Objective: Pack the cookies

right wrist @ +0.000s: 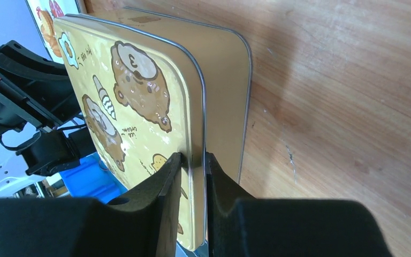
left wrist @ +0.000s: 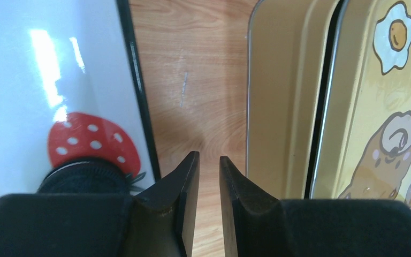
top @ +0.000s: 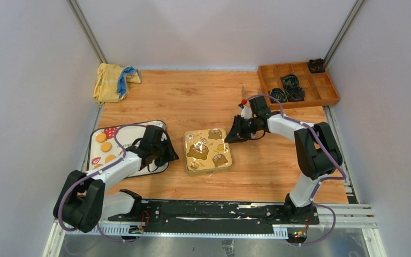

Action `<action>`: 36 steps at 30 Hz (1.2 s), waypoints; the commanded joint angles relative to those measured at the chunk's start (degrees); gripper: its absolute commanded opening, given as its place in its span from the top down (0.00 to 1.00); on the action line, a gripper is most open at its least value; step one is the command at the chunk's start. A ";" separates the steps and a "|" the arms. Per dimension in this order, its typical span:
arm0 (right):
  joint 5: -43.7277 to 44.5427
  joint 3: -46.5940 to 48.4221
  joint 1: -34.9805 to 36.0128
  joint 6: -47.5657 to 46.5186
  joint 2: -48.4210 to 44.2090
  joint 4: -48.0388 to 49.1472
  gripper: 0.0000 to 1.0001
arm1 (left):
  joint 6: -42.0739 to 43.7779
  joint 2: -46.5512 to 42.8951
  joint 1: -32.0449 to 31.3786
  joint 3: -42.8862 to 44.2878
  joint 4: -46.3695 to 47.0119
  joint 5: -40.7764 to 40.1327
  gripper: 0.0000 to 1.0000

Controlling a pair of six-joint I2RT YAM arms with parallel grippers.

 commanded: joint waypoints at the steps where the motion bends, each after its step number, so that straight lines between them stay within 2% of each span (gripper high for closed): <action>1: 0.73 2.13 1.32 -0.36 1.61 -1.27 0.79 | -0.34 2.97 -1.68 1.27 5.67 1.35 0.74; 15: 1.49 4.89 3.31 -1.12 1.19 -4.72 0.81 | -0.23 4.94 -2.40 3.94 9.09 3.11 0.74; 21: 2.87 3.03 3.74 -1.46 1.47 -5.50 0.83 | 0.33 3.99 -2.44 5.26 4.43 1.33 0.74; 25: 4.31 2.14 3.73 -1.91 1.07 -5.53 0.84 | 0.94 0.24 -2.39 6.66 -3.42 -2.90 0.77; 30: 3.78 2.14 3.74 -2.76 0.99 -6.22 0.85 | 2.39 -8.30 -2.39 10.76 -17.84 -12.73 0.81; 33: 4.04 2.30 3.74 -3.72 0.57 -7.26 0.85 | 3.11 -12.78 -2.40 11.14 -18.34 -11.59 0.81; 36: 4.27 2.43 3.72 -4.22 0.28 -7.85 0.85 | 2.30 -15.06 -2.43 9.24 -12.23 -5.79 0.80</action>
